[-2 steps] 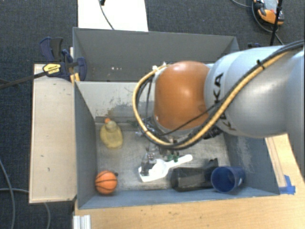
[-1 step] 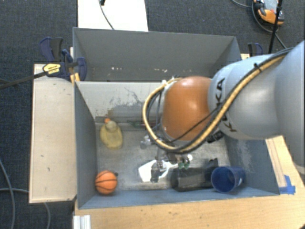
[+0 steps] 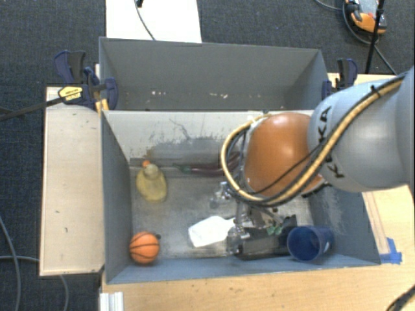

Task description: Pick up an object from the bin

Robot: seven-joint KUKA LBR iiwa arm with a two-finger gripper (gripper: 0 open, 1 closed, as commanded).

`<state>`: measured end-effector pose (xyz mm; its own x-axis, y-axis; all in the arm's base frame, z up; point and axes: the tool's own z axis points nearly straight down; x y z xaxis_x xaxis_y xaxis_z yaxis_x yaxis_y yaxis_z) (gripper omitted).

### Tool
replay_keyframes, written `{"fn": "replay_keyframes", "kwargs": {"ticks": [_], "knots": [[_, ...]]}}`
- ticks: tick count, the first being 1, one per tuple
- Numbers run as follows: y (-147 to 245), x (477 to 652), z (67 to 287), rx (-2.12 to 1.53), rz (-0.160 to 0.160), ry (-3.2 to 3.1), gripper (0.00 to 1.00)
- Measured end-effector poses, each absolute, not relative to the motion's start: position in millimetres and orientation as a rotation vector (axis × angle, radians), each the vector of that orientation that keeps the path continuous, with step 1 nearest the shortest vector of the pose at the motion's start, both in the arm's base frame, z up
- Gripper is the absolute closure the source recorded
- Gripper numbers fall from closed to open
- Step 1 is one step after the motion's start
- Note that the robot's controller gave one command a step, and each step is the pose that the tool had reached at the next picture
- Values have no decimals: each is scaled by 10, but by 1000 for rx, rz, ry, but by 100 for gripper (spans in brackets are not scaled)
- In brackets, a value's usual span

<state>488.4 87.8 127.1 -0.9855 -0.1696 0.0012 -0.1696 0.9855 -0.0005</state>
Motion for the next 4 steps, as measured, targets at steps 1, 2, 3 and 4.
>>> {"fn": "replay_keyframes", "kwargs": {"ticks": [1, 2, 3, 4], "knots": [[802, 4816, 1218, 402, -1, -3116, 0], [850, 4963, 722, 583, 0, -3088, 0], [857, 5037, 711, 607, -4, -3094, 100], [856, 5037, 724, 610, -4, -3092, 100]]}}
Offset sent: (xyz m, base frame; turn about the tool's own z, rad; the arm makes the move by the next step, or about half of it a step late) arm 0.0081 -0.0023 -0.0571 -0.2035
